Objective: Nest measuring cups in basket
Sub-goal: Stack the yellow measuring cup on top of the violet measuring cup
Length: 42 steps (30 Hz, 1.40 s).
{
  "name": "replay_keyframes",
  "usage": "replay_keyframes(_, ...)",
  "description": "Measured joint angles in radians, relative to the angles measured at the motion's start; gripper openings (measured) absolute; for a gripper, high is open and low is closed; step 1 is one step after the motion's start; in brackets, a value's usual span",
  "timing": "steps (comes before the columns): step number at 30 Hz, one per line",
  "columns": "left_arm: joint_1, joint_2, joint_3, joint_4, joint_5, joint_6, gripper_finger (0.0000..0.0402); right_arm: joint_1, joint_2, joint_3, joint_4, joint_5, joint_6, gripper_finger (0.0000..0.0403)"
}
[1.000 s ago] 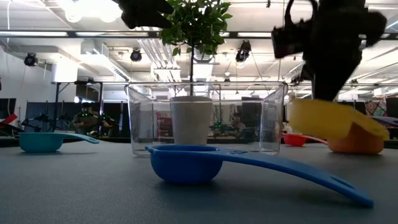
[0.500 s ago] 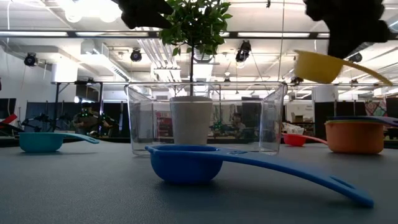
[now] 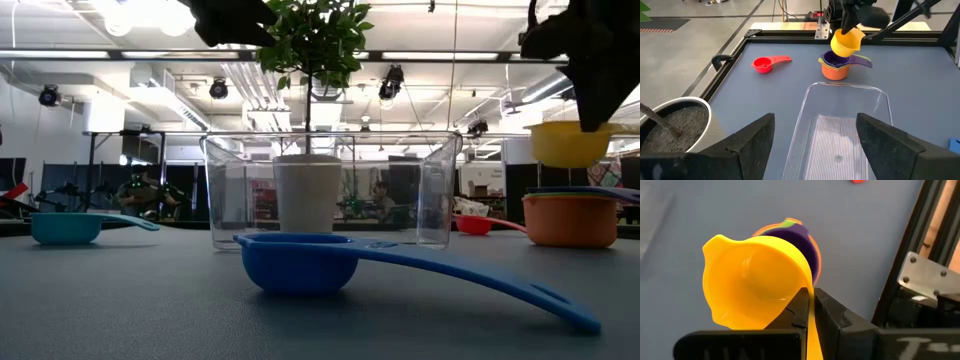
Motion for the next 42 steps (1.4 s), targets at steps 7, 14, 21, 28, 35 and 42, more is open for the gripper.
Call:
replay_keyframes(7, 0.000, 0.000, 0.000, 0.000, 0.015, 0.000, 0.0262, -0.050, -0.046, -0.081, 0.117, -0.026, 0.034, 0.0009)
replay_keyframes(14, 0.000, 0.000, 0.000, 0.001, 0.034, 0.000, 0.0262, -0.093, -0.096, -0.102, 0.102, -0.026, 0.045, 0.0053)
replay_keyframes(21, 0.000, 0.000, 0.000, -0.001, 0.035, -0.006, 0.0262, -0.101, -0.134, -0.105, 0.104, -0.026, -0.023, 0.0148)
replay_keyframes(28, 0.000, -0.036, 0.021, -0.139, 0.033, -0.057, 0.0262, -0.075, -0.152, -0.091, 0.154, 0.111, -0.253, 0.0212)
replay_keyframes(35, -0.006, -0.040, 0.068, -0.278, 0.005, -0.154, 0.0262, -0.016, -0.103, -0.167, 0.371, 0.320, -0.311, 0.0164)
replay_keyframes(42, -0.016, -0.038, 0.068, -0.270, 0.003, -0.147, 0.0262, 0.170, -0.067, -0.279, 0.433, 0.572, 0.021, 0.0019)
